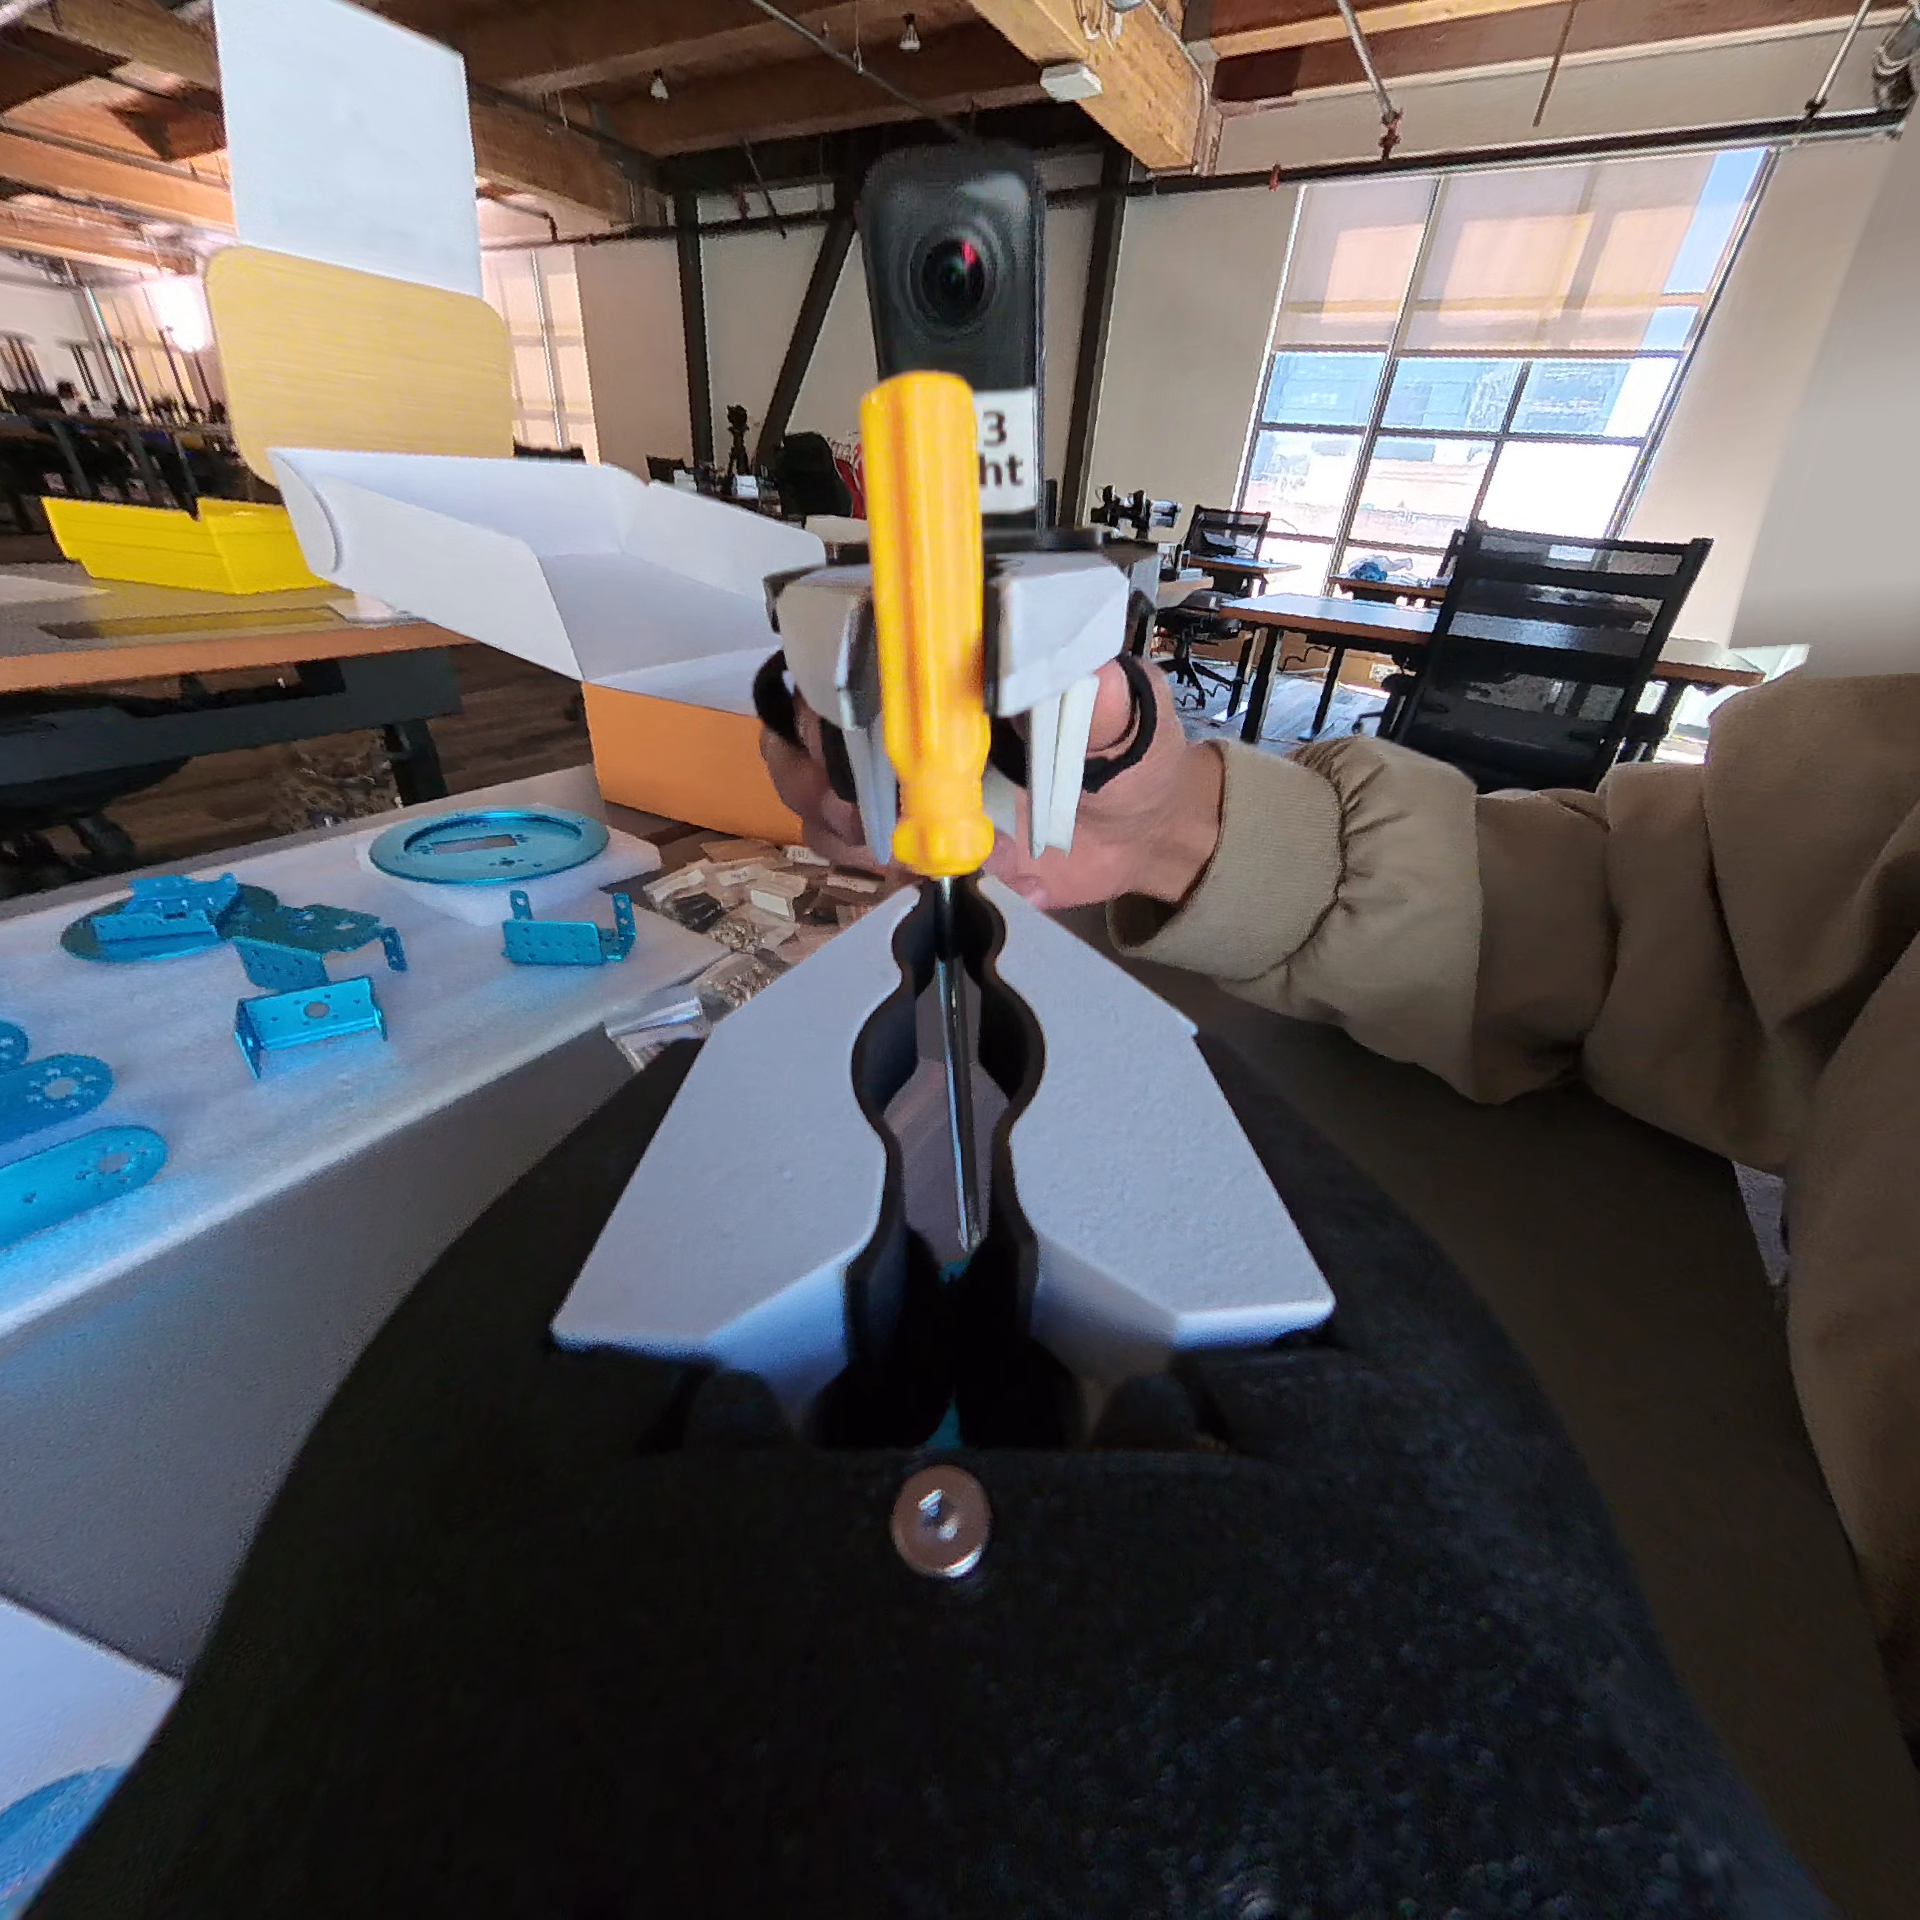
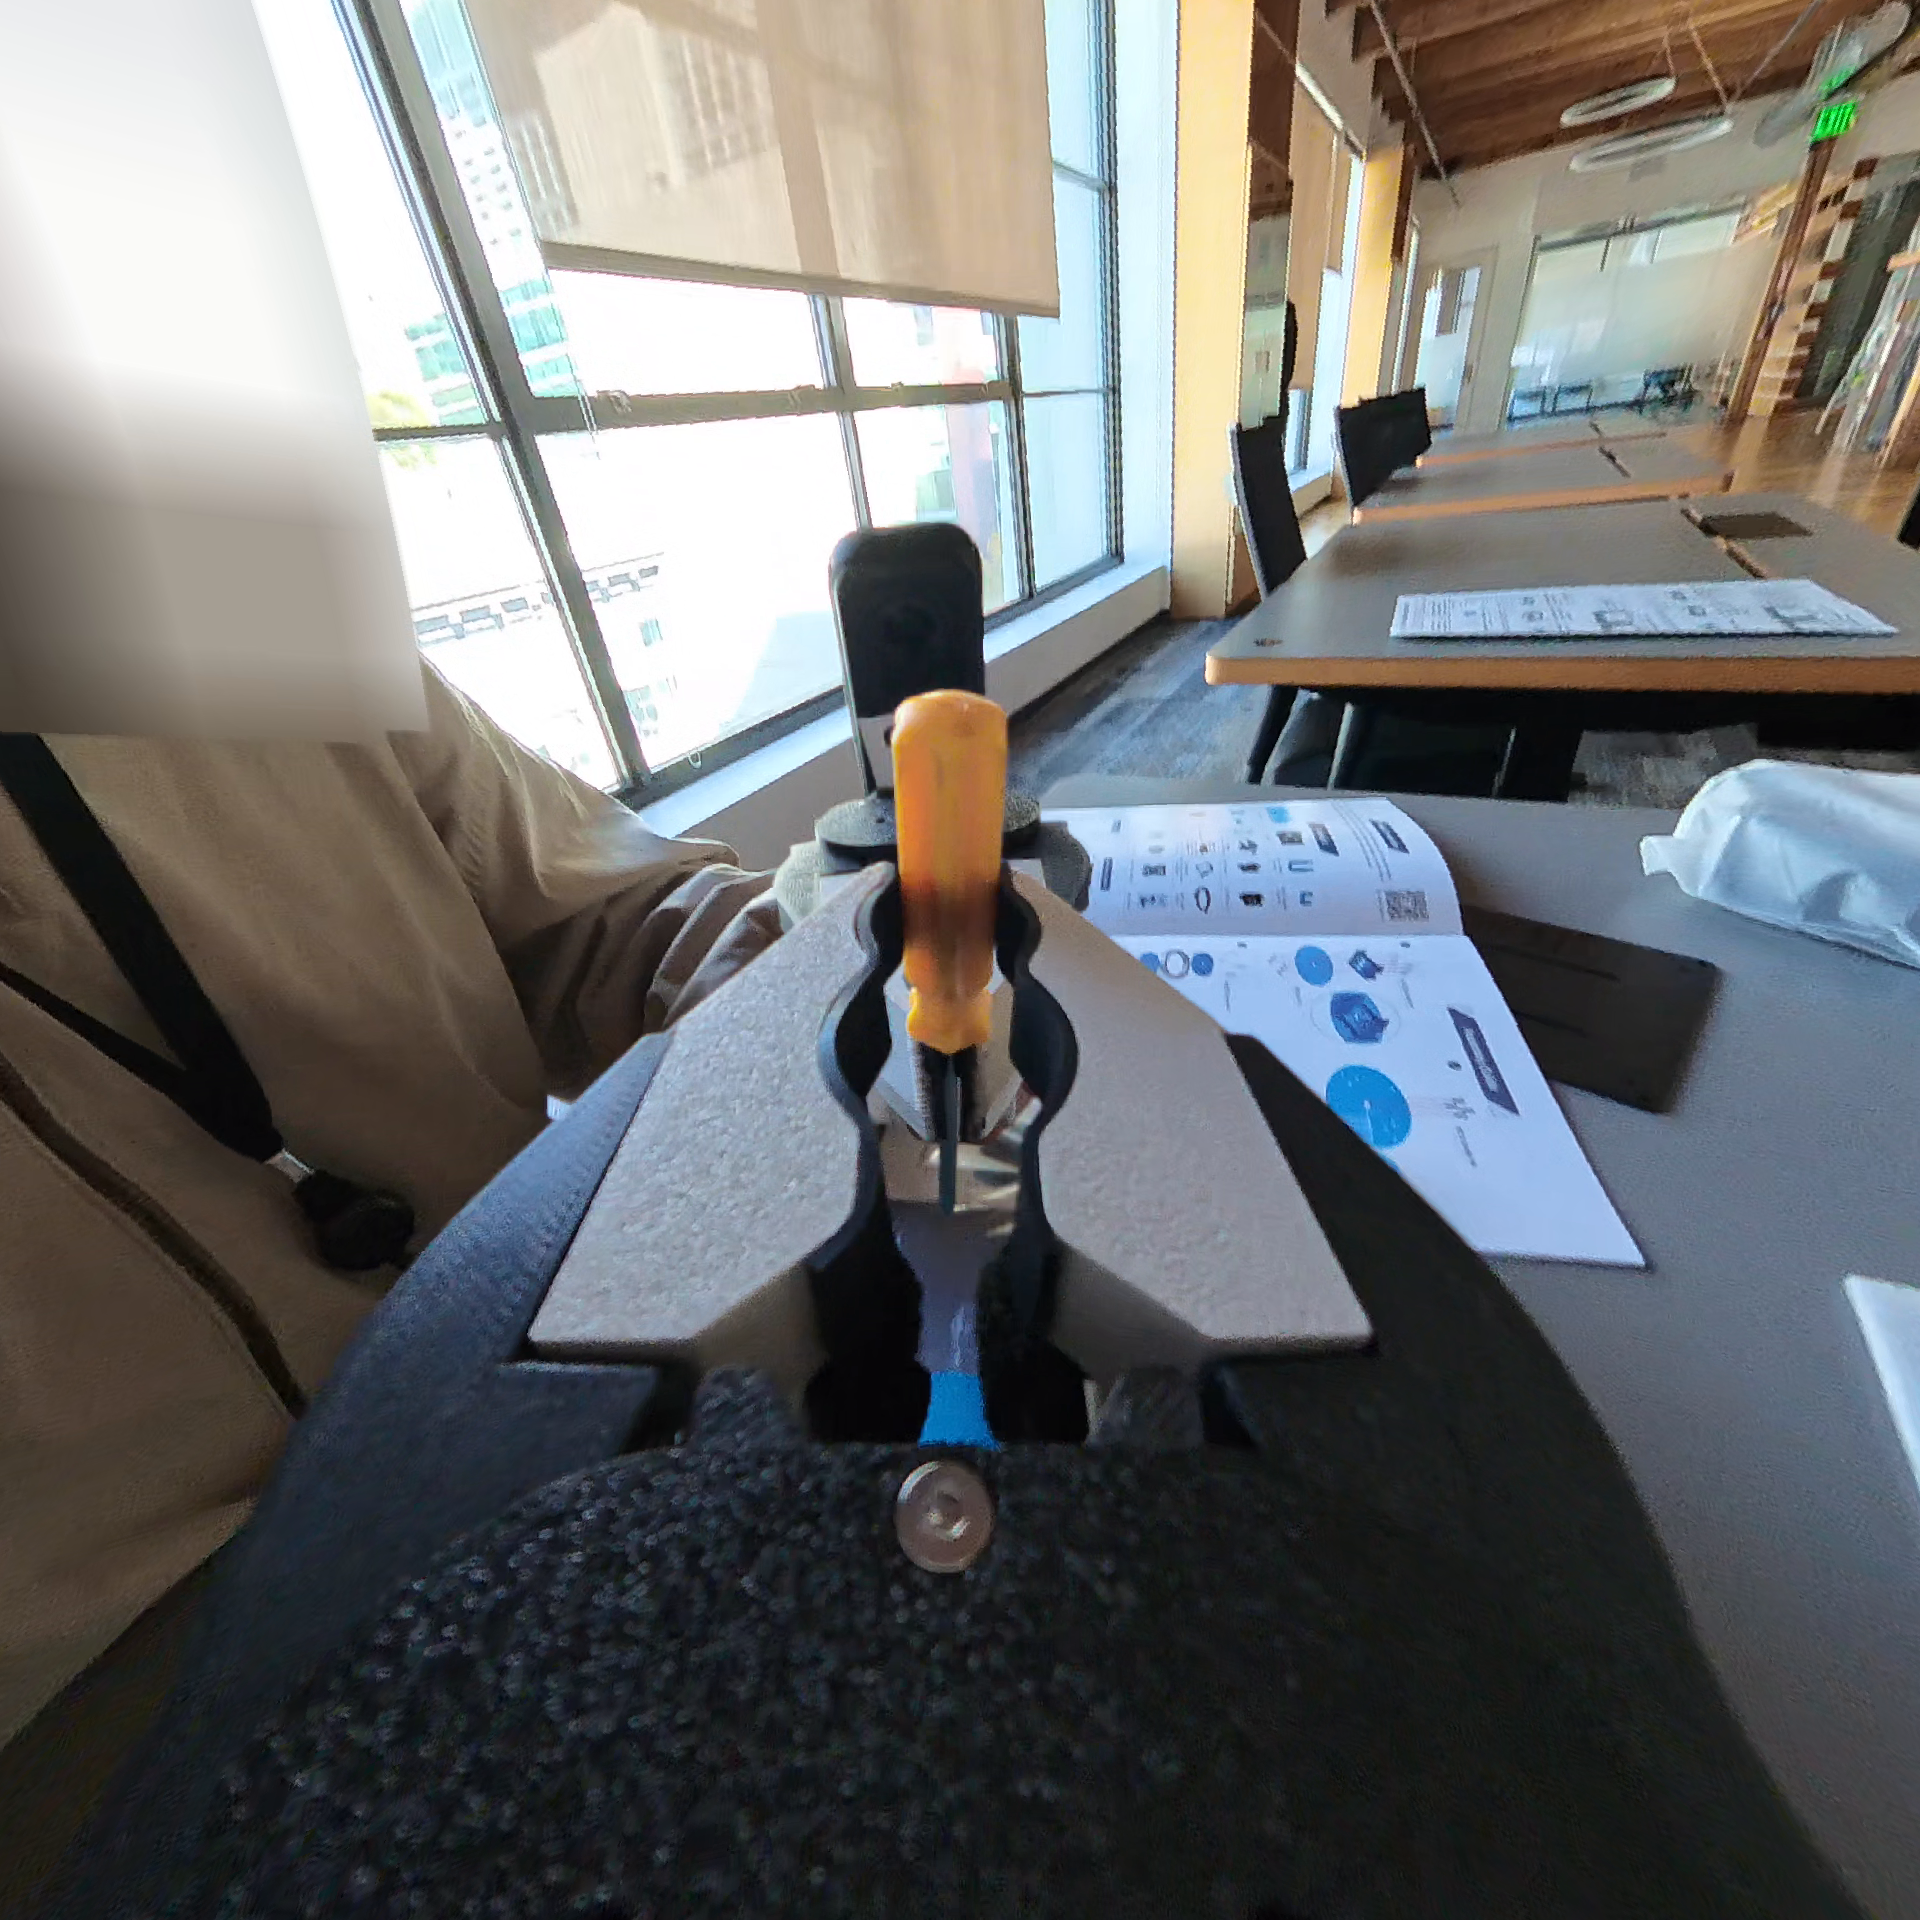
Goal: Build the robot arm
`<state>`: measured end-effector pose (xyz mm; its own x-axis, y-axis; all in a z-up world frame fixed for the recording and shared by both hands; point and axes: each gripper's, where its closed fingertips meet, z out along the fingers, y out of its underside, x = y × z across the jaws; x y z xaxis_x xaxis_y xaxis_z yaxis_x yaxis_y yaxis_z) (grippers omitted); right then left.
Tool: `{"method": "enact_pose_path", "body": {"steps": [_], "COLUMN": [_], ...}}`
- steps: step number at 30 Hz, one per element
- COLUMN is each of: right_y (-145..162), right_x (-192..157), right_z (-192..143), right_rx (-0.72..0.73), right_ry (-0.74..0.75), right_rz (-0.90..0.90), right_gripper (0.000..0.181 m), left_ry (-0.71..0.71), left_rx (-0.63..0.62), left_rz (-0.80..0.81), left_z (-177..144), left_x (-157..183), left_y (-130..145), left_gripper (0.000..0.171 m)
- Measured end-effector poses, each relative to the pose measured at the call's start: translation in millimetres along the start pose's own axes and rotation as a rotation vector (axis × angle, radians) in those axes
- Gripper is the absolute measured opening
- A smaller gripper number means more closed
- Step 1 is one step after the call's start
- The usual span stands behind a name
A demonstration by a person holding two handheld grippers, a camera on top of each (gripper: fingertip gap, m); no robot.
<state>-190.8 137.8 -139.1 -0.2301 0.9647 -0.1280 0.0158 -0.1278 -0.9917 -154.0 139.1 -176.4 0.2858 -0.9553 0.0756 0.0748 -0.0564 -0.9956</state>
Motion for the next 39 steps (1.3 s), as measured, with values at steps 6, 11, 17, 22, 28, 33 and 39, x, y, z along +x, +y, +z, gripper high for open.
{"method": "enact_pose_path", "body": {"steps": [6,11,17,22,28,33,39], "right_y": [19,42,60,70,76,82,83], "right_x": [13,14,14,12,12,12,12], "right_z": [-9,-6,-5,-9,-9,-8,-6], "right_rx": [-0.067,-0.169,-0.215,-0.226,-0.237,-0.263,-0.26], "right_ry": [0.008,-0.002,-0.008,-0.006,0.003,0.007,0.003], "right_rz": [0.06,0.09,0.12,0.134,0.123,0.105,0.109], "right_gripper": [0.015,0.015,0.015,0.015,0.015,0.015,0.015], "left_ry": [-0.017,-0.013,-0.021,-0.004,-0.005,-0.014,-0.01], "left_rx": [-0.092,-0.08,-0.151,-0.195,-0.219,-0.254,-0.262], "left_rz": [-0.027,-0.047,-0.012,0.002,0.035,0.067,0.07], "left_z": [-15,-16,-8,-5,-5,-6,-7], "left_x": [-12,-13,-10,-7,-7,-7,-7], "left_y": [21,19,37,48,53,59,60], "left_gripper": [0.028,0.025,0.016,0.016,0.015,0.015,0.015]}}
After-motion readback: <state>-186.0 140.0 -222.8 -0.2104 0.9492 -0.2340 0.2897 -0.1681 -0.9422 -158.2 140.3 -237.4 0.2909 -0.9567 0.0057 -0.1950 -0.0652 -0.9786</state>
